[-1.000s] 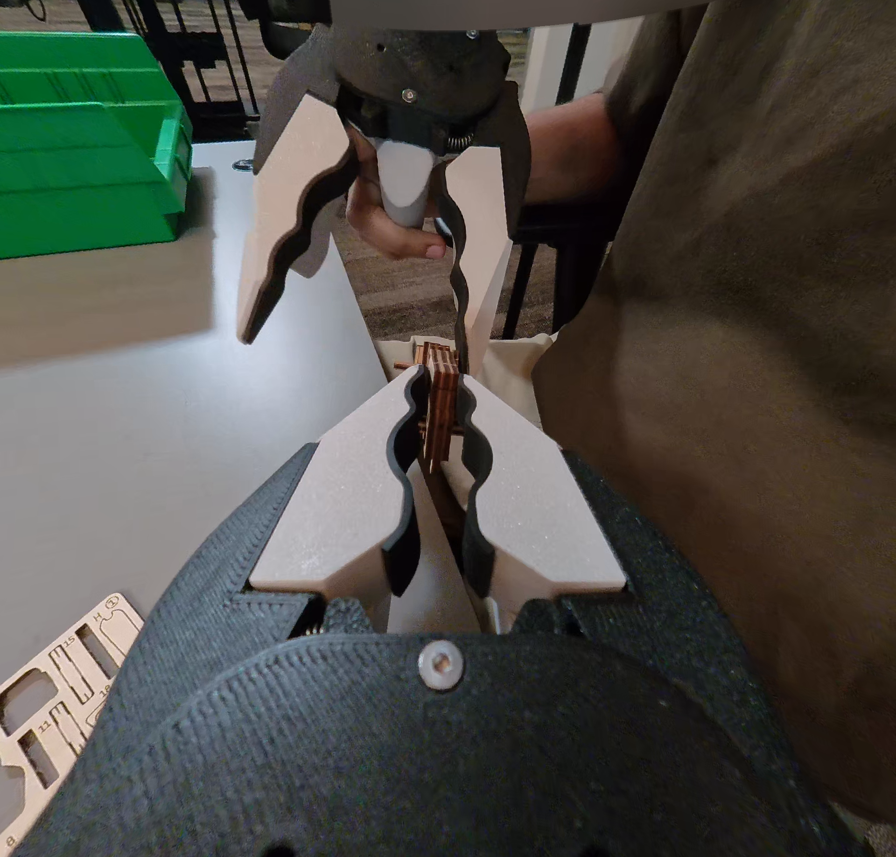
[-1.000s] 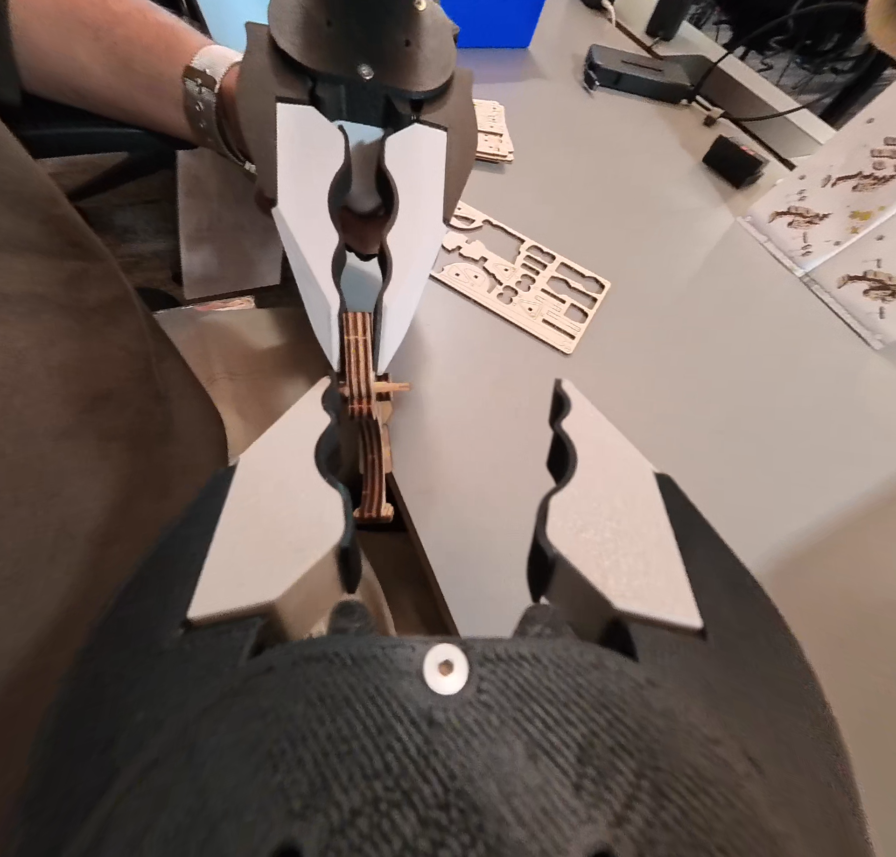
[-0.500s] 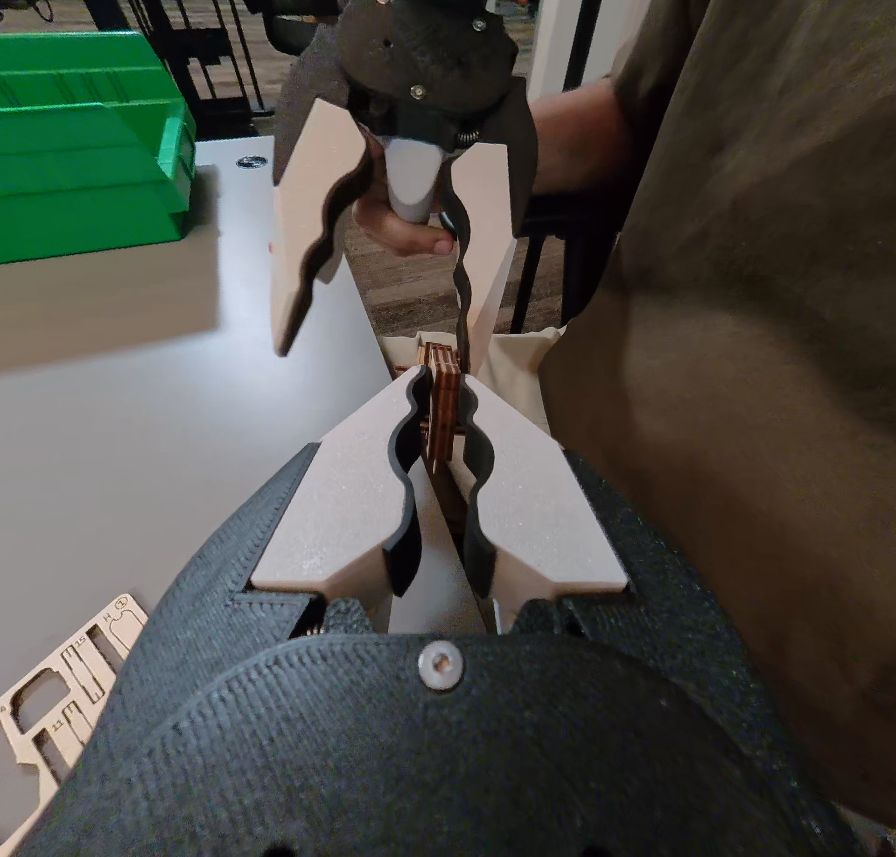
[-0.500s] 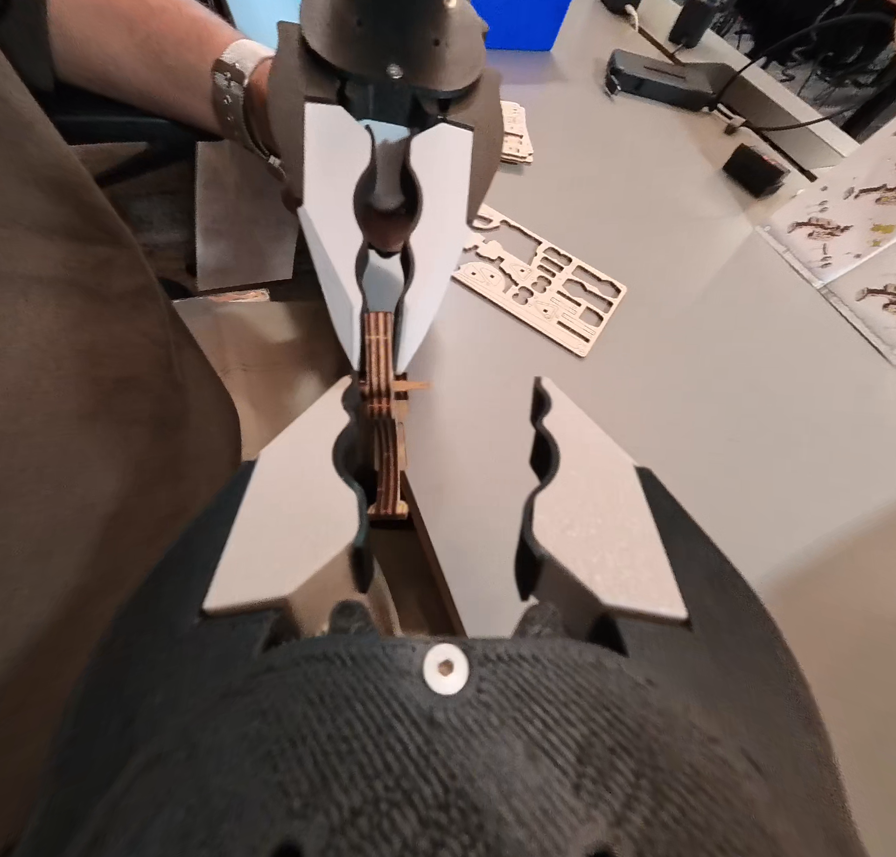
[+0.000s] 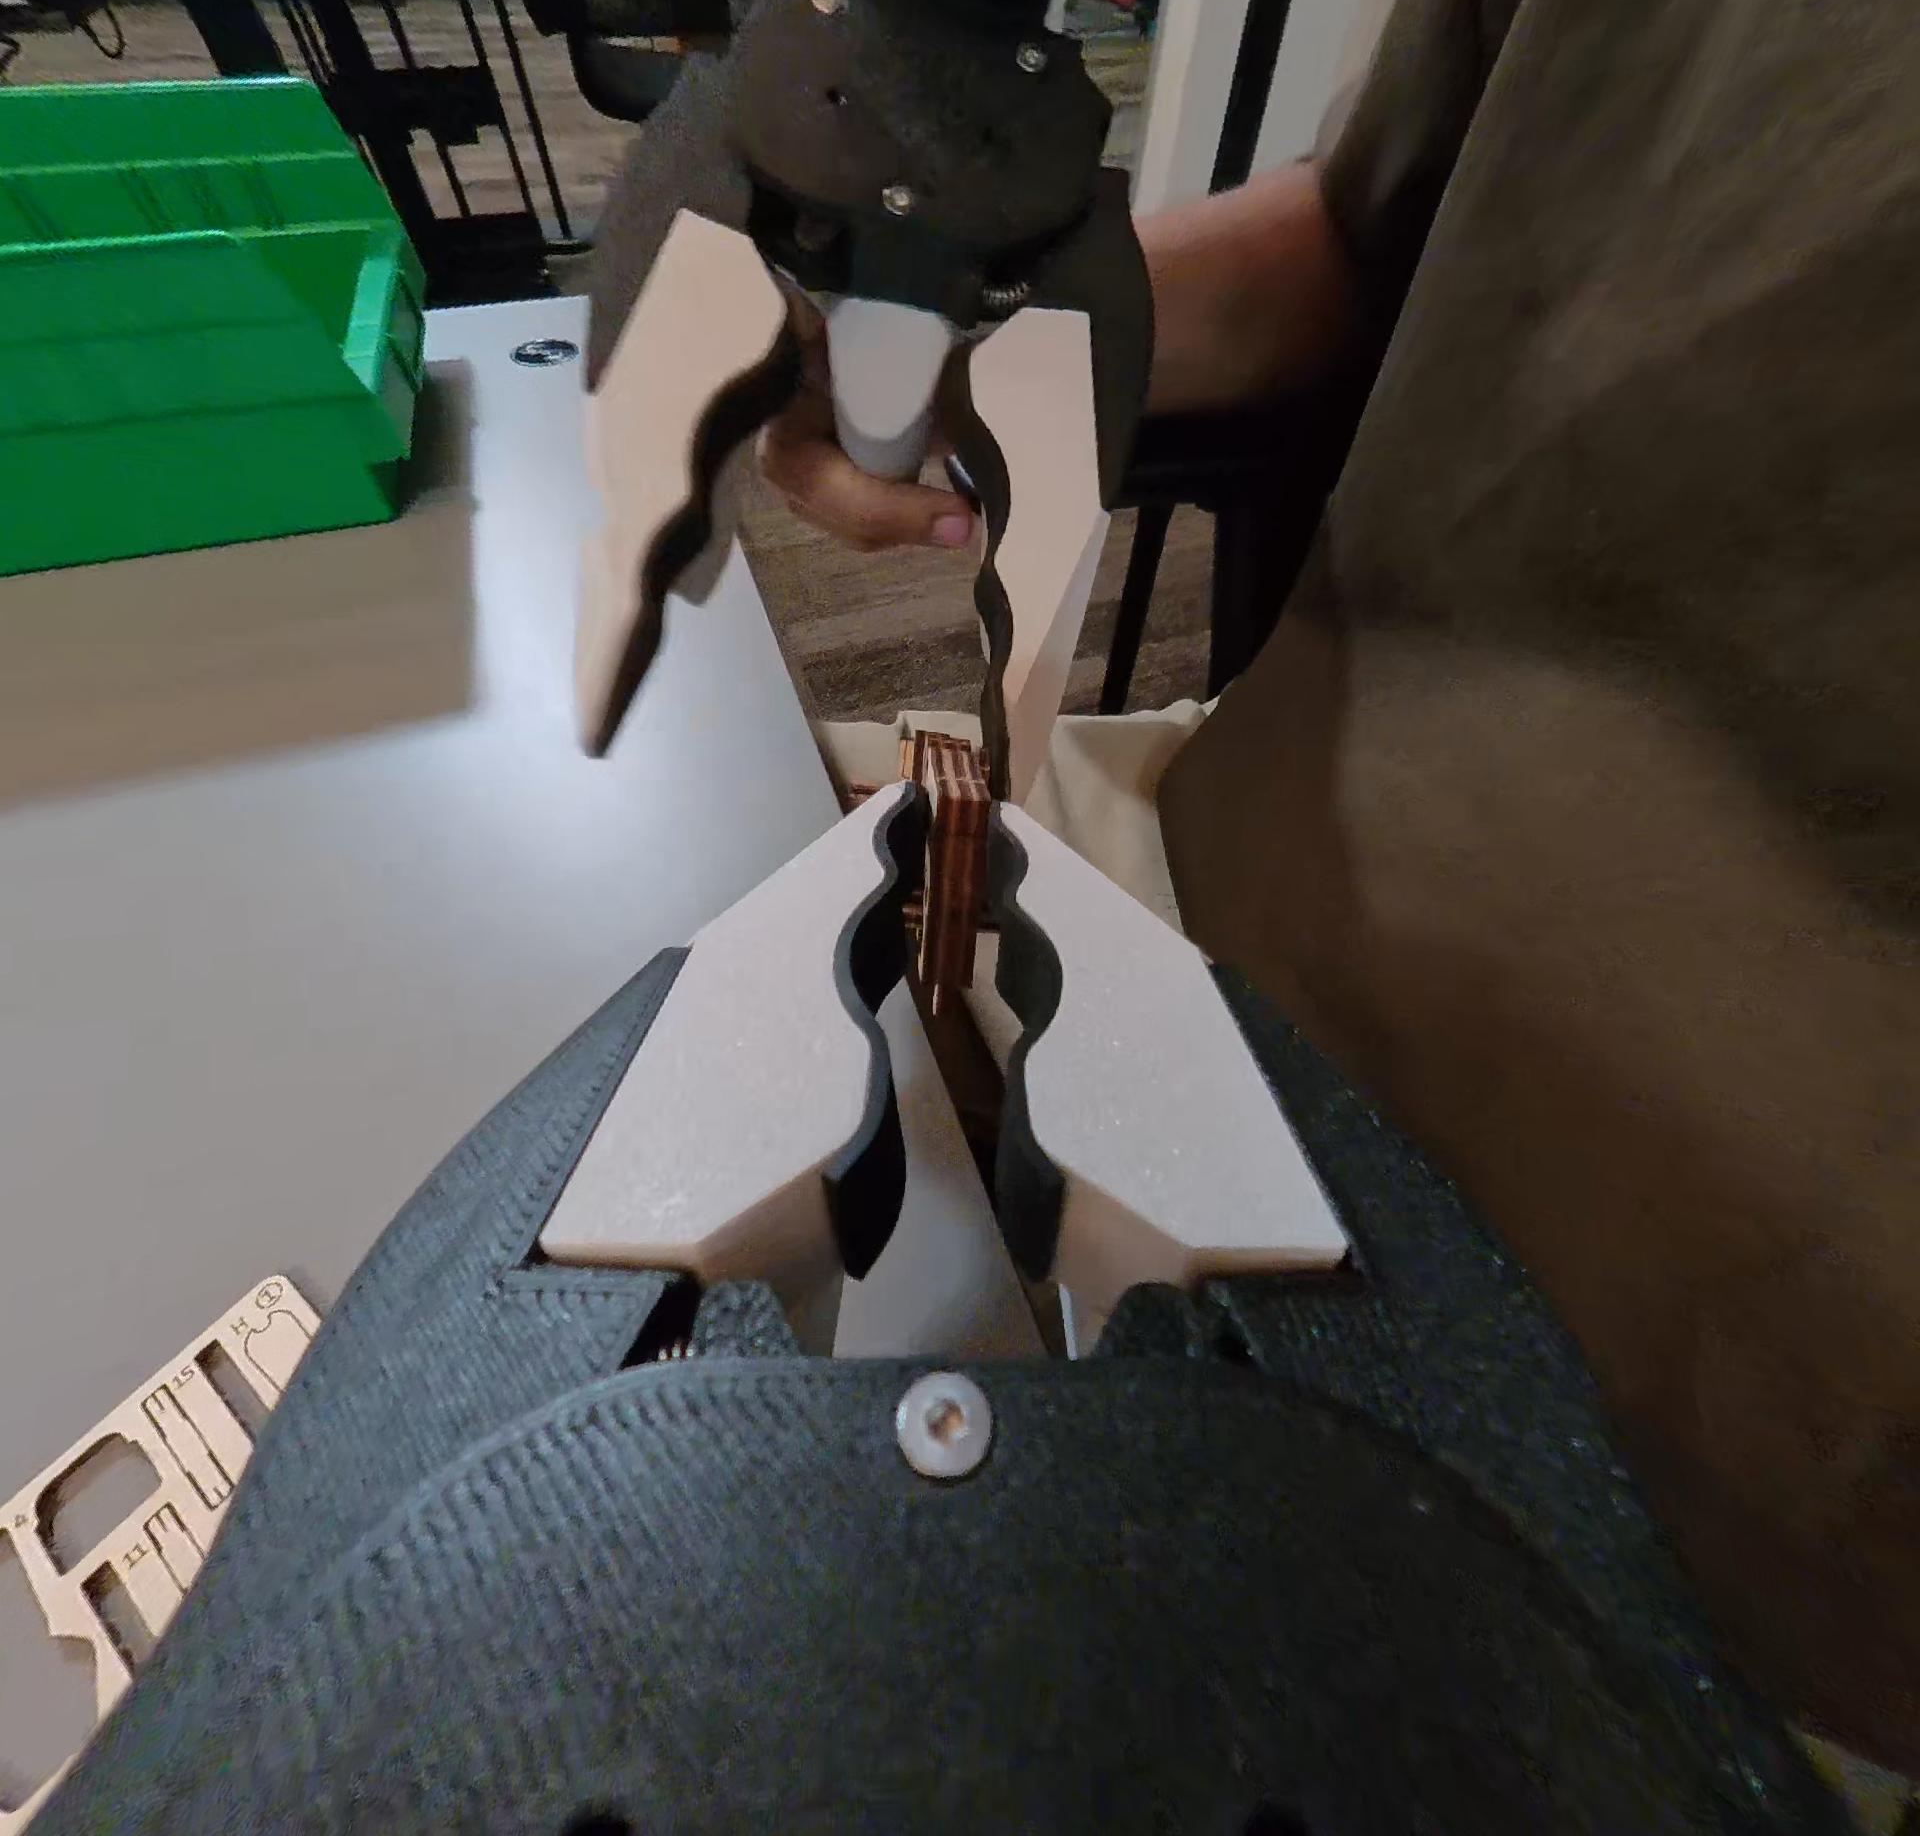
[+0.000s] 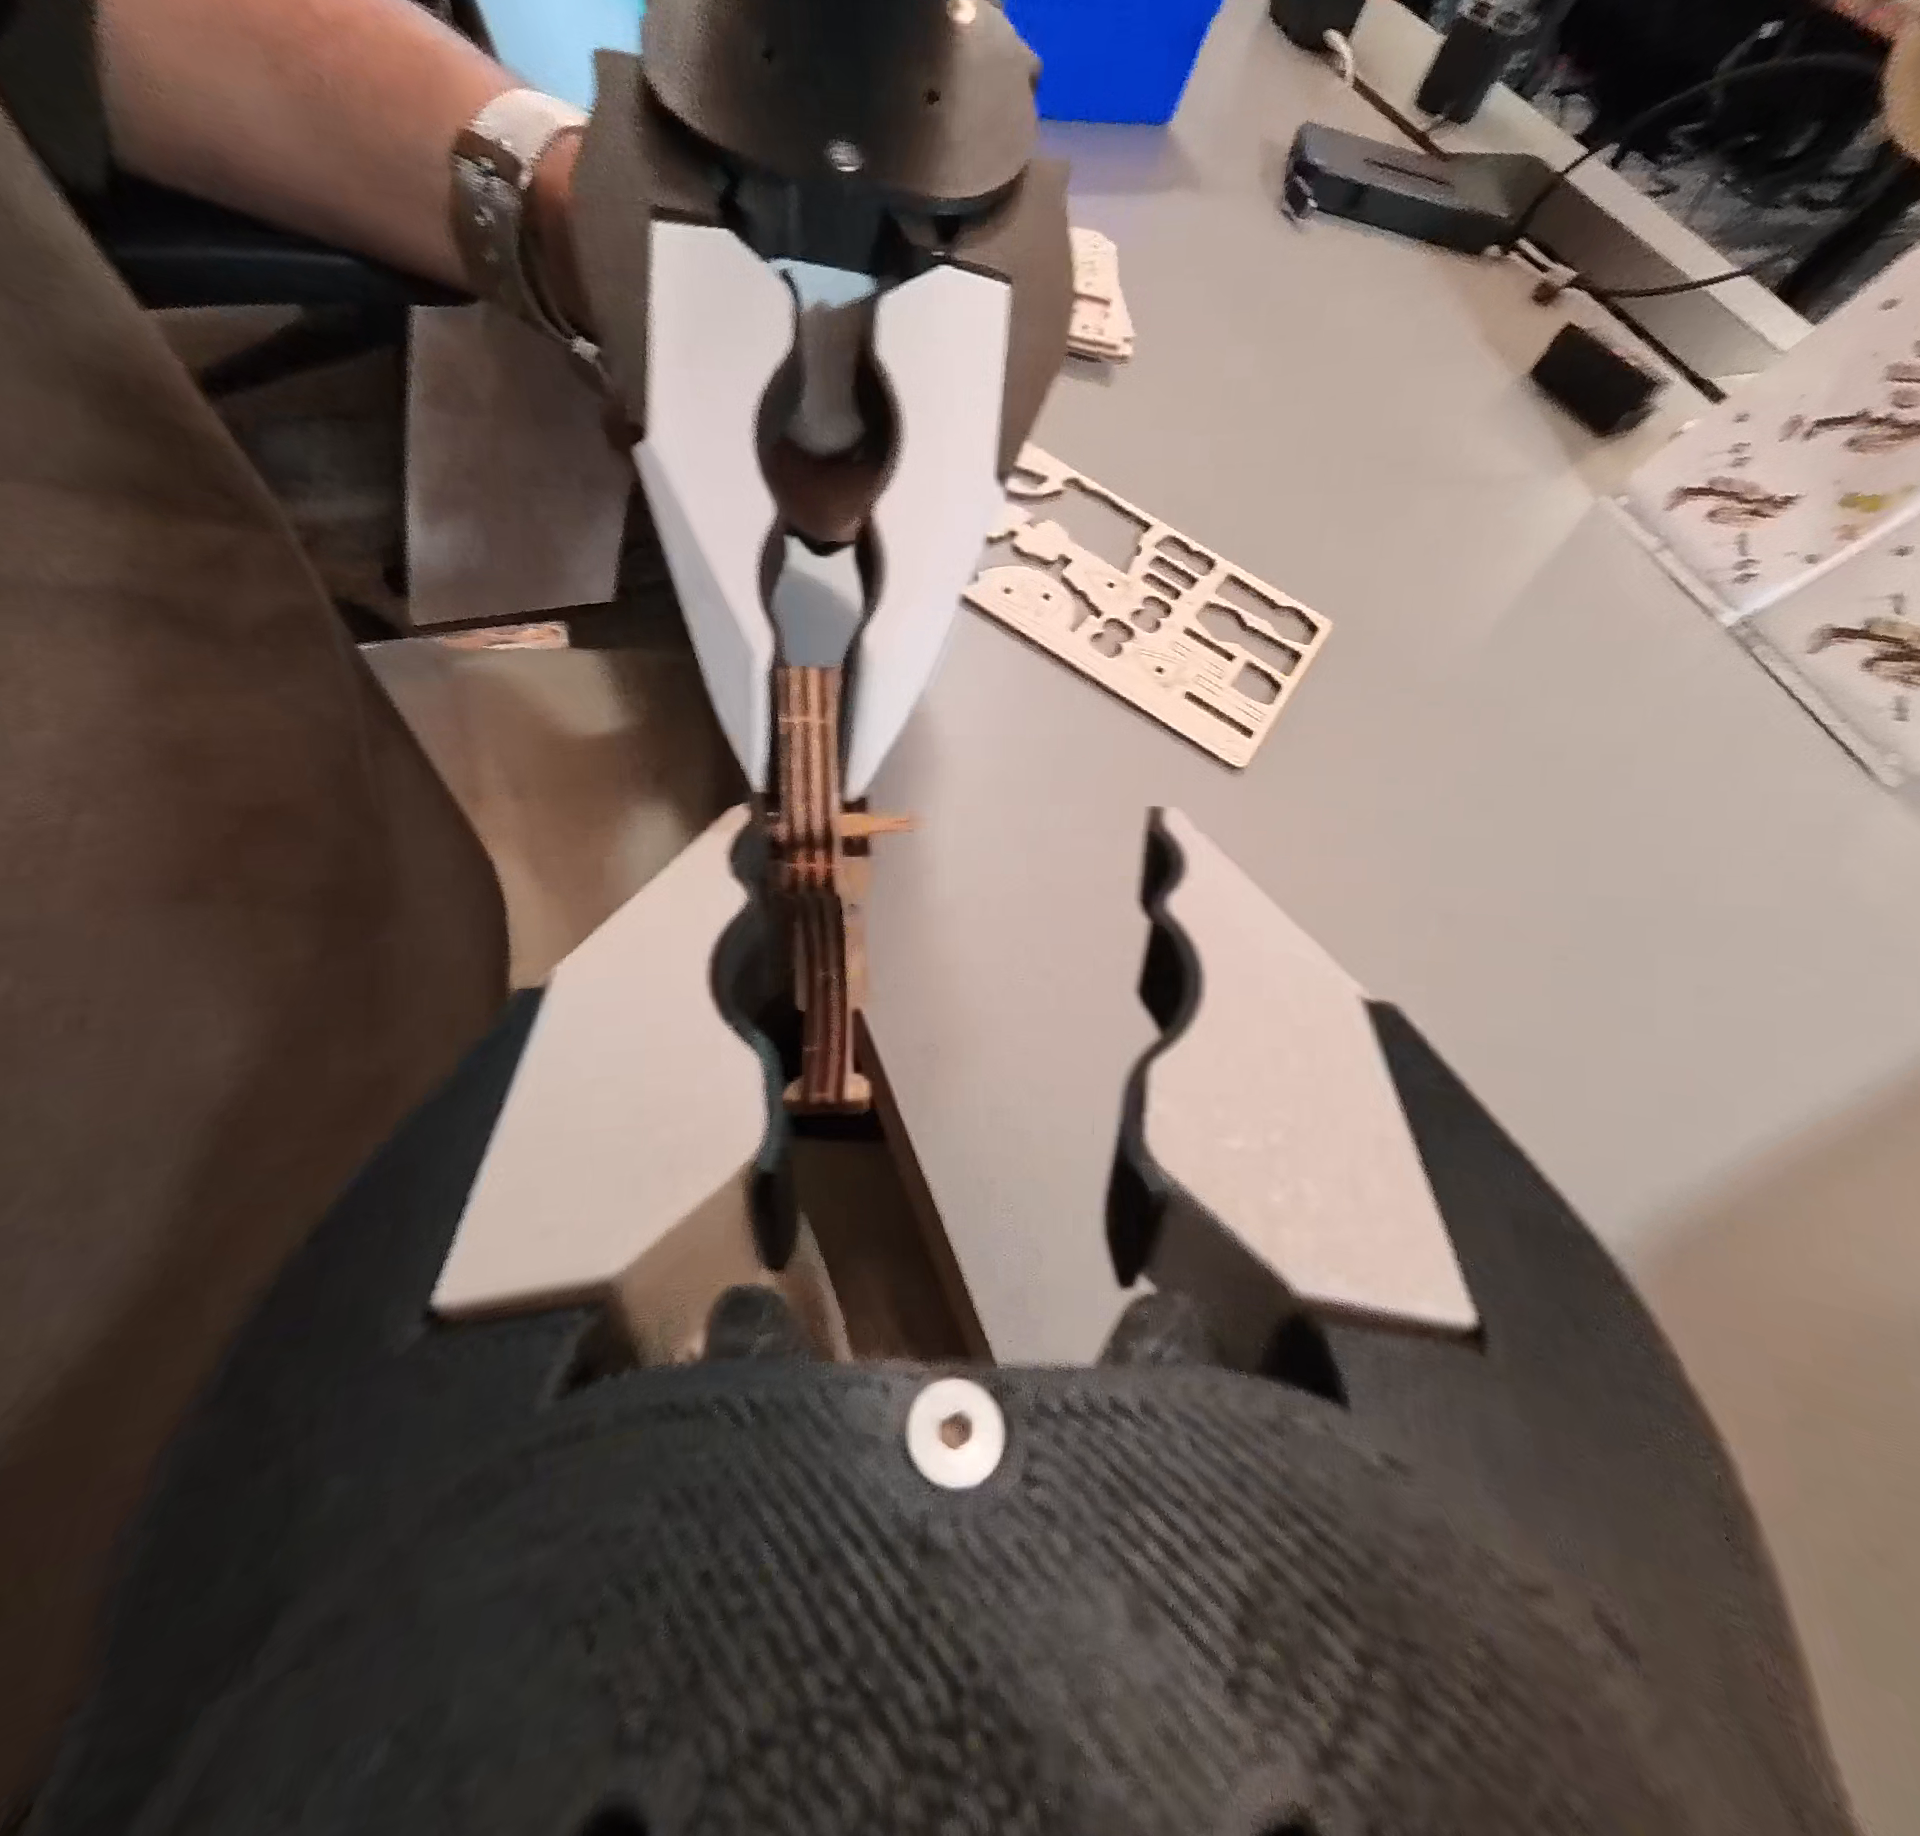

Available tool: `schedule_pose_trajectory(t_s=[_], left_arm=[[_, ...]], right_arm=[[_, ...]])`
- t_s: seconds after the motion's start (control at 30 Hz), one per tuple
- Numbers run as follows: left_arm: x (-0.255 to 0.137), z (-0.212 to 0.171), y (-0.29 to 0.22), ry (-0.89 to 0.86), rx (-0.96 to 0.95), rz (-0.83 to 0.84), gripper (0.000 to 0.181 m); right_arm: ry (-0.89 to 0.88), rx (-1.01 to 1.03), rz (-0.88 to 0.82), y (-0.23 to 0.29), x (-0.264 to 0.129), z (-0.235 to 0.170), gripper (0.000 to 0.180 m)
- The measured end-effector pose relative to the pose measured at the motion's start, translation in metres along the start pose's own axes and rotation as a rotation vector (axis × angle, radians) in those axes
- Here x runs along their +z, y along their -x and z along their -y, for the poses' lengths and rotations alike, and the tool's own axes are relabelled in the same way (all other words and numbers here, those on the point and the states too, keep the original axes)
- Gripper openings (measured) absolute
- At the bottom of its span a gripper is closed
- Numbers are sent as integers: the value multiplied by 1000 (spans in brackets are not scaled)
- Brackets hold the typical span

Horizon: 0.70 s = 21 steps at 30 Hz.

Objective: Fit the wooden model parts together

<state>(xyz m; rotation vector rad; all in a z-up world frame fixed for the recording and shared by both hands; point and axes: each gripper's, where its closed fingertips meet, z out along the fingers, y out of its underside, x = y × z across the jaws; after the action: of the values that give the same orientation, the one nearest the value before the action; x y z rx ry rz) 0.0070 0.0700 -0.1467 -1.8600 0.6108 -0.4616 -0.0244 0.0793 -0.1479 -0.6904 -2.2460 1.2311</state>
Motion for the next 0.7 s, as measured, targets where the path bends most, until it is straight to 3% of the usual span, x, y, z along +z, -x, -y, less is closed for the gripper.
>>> schedule_pose_trajectory(t_s=[0.03, 0.07, 0.1, 0.13, 0.23, 0.37, 0.4, 0.47, 0.5, 0.53, 0.6, 0.7], left_arm=[[1, -1, 0, 8, 6, 5, 7], [0, 0, 3, 6, 8, 20, 7], [-2, 2, 6, -10, 6, 34, 7], [-3, 3, 0, -13, -1, -13, 7], [4, -2, -3, 15, 28, 10, 8], [-2, 1, 5, -6, 1, 25, 7], [-4, 3, 4, -17, -15, 9, 7], [-2, 2, 1, -11, -6, 3, 7], [0, 1, 0, -3, 2, 1, 8], [1, 1, 1, 6, 8, 11, 8], [-2, 4, 1, -15, 14, 1, 7], [3, 2, -4, -9, 9, -7, 8]], right_arm=[[4, 0, -13, -3, 0, -1, 78], [1, 1, -5, -2, 0, -2, 71], [-7, 3, 61, 10, 0, 0, 30], [-9, 11, 108, 19, -1, 2, 25], [69, -37, 145, 26, -3, -5, 25], [12, 1, 99, 18, 1, -1, 26], [-10, 5, 75, 14, 0, 2, 34], [-18, 2, -9, 0, 0, 3, 70], [-17, -1, -25, -4, -1, 1, 81], [-14, -1, -16, -4, -1, 0, 80], [-26, 7, 95, 16, -1, 2, 25], [42, -38, 153, 27, -5, -2, 25]])
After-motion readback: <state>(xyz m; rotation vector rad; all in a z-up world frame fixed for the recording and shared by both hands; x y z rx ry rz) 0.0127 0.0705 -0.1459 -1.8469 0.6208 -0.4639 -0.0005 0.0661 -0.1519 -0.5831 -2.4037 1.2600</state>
